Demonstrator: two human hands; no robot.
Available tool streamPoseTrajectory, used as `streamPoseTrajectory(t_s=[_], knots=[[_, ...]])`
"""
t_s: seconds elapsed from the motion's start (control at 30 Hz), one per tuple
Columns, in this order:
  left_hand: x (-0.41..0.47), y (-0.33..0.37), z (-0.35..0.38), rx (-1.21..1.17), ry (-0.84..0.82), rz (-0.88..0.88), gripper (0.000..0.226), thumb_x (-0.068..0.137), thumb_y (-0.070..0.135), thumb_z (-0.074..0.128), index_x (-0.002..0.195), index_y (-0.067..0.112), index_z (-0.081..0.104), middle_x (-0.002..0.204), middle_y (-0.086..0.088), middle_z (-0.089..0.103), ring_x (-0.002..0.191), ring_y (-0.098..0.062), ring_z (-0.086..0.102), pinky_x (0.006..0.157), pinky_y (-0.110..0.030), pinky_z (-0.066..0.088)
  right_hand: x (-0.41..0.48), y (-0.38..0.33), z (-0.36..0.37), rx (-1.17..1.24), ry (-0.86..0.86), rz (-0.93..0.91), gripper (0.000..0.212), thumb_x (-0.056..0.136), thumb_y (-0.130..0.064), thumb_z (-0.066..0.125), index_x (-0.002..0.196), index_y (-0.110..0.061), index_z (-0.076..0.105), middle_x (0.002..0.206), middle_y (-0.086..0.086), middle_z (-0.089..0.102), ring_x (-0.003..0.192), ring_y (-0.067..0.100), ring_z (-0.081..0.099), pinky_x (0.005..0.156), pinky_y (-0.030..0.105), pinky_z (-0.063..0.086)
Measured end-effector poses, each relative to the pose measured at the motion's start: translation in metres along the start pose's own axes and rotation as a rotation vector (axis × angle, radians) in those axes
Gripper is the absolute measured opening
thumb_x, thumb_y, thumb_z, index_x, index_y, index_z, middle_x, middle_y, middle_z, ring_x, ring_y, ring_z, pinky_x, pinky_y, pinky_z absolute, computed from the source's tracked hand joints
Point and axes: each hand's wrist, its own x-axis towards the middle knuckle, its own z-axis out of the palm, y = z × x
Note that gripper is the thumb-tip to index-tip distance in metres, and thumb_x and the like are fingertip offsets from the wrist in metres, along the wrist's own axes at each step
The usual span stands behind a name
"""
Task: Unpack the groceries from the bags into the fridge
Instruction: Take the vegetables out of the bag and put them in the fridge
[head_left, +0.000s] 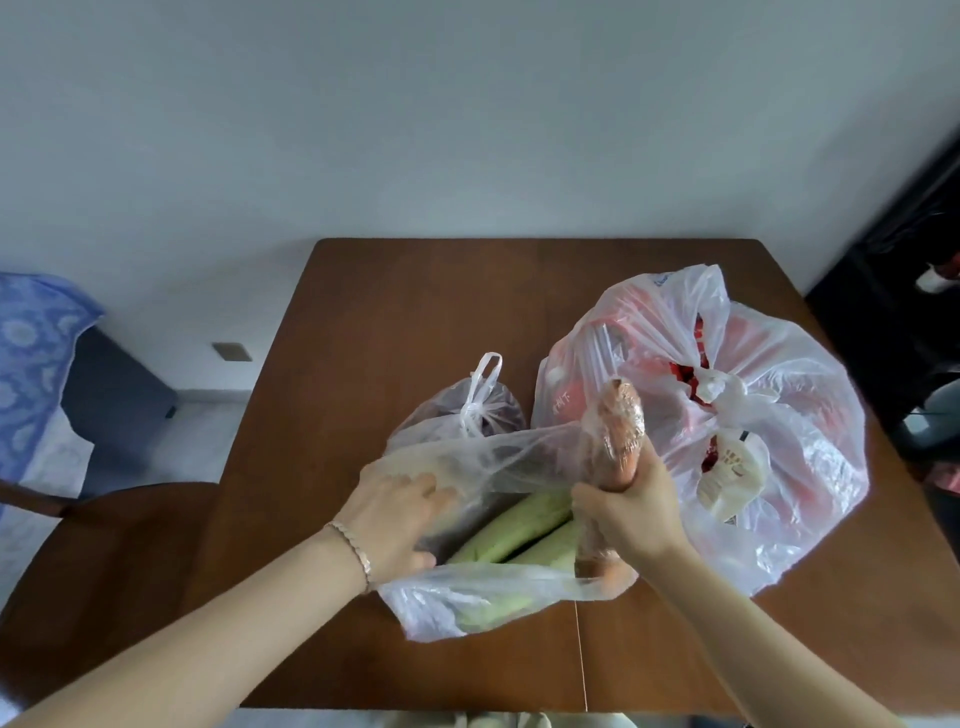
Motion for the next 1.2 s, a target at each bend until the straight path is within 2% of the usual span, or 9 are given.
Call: streamPoseTrajectory(t_s=[0.13, 0.2, 0.27, 0.33, 0.4, 0.5, 0.67, 0.83, 1.2], knots=[[0.028, 0.028, 0.046, -0.469, 0.014, -0.067, 0.024, 0.093, 0.031, 0.049, 0.112, 0.018, 0.055, 0.108, 0.002, 0.055, 0.100, -0.019, 0.057, 0.085, -0.026, 0.044, -0.005, 0.011, -0.004, 0.096, 0.035, 0.089, 0.034, 0.067, 0.018, 0.059, 0.085, -0.009, 0.051, 0.064, 0.009, 0.055, 0.056, 0.022, 0.054, 0.045, 0.023, 0.048], [0.039, 0.037, 0.062, -0.352, -0.012, -0.102, 0.024, 0.096, 0.025, 0.041, 0.118, 0.015, 0.049, 0.121, -0.004, 0.050, 0.111, -0.024, 0.053, 0.092, -0.027, 0.040, -0.008, 0.016, -0.002, 0.070, 0.041, 0.087, 0.033, 0.065, 0.019, 0.060, 0.080, -0.009, 0.051, 0.065, 0.010, 0.054, 0.058, 0.022, 0.052, 0.046, 0.023, 0.047], [0.049, 0.047, 0.069, -0.105, -0.083, -0.128, 0.039, 0.099, 0.022, 0.035, 0.137, 0.015, 0.034, 0.150, -0.012, 0.023, 0.137, -0.036, 0.026, 0.114, -0.041, 0.020, -0.008, 0.018, -0.002, 0.069, 0.040, 0.085, 0.035, 0.064, 0.017, 0.062, 0.078, -0.012, 0.051, 0.070, 0.010, 0.055, 0.062, 0.020, 0.052, 0.049, 0.023, 0.047], [0.055, 0.058, 0.063, 0.052, -0.119, -0.162, 0.060, 0.095, 0.016, 0.044, 0.148, 0.018, 0.014, 0.155, -0.019, -0.005, 0.141, -0.044, 0.001, 0.115, -0.056, 0.001, -0.008, 0.017, -0.002, 0.089, 0.017, 0.083, 0.033, 0.057, 0.006, 0.063, 0.080, -0.014, 0.053, 0.071, 0.010, 0.056, 0.063, 0.019, 0.054, 0.051, 0.025, 0.048], [0.063, 0.067, 0.060, 0.091, -0.081, -0.069, 0.066, 0.087, 0.003, 0.053, 0.144, 0.010, 0.021, 0.152, -0.020, 0.006, 0.139, -0.039, 0.011, 0.113, -0.050, 0.011, -0.007, 0.016, -0.004, 0.077, 0.002, 0.089, 0.034, 0.050, -0.004, 0.059, 0.081, -0.016, 0.053, 0.068, 0.006, 0.056, 0.058, 0.013, 0.054, 0.050, 0.023, 0.048], [0.074, 0.079, 0.057, -0.079, -0.090, -0.062, 0.034, 0.091, 0.004, 0.045, 0.124, 0.006, 0.043, 0.133, -0.013, 0.037, 0.119, -0.029, 0.040, 0.100, -0.035, 0.033, -0.005, 0.015, -0.006, 0.056, -0.024, 0.101, 0.037, 0.050, -0.004, 0.060, 0.082, -0.020, 0.054, 0.067, 0.002, 0.057, 0.053, 0.002, 0.053, 0.048, 0.017, 0.047], [0.085, 0.073, 0.072, -0.424, -0.335, -0.388, 0.045, 0.096, 0.027, 0.033, 0.137, 0.006, 0.030, 0.138, -0.016, 0.039, 0.120, -0.031, 0.046, 0.096, -0.039, 0.043, -0.002, 0.016, -0.008, 0.092, -0.056, 0.116, 0.039, 0.050, -0.005, 0.058, 0.085, -0.021, 0.053, 0.071, 0.002, 0.057, 0.063, 0.012, 0.055, 0.052, 0.020, 0.049], [0.082, 0.055, 0.085, -0.377, -0.485, -0.367, 0.059, 0.094, 0.050, 0.039, 0.133, 0.006, 0.035, 0.134, -0.015, 0.045, 0.116, -0.029, 0.051, 0.090, -0.035, 0.043, 0.001, 0.018, -0.009, 0.114, -0.096, 0.121, 0.041, 0.049, -0.006, 0.058, 0.087, -0.020, 0.052, 0.075, 0.008, 0.057, 0.067, 0.018, 0.056, 0.057, 0.029, 0.051], [0.045, 0.079, -0.006, -0.064, -0.202, -0.327, 0.043, 0.093, 0.041, 0.044, 0.123, 0.010, 0.042, 0.111, -0.007, 0.061, 0.099, -0.025, 0.061, 0.076, -0.031, 0.047, 0.003, 0.018, -0.009, 0.065, -0.134, 0.142, 0.058, 0.051, -0.013, 0.061, 0.107, -0.021, 0.050, 0.093, 0.004, 0.061, 0.084, 0.016, 0.061, 0.061, 0.020, 0.049]])
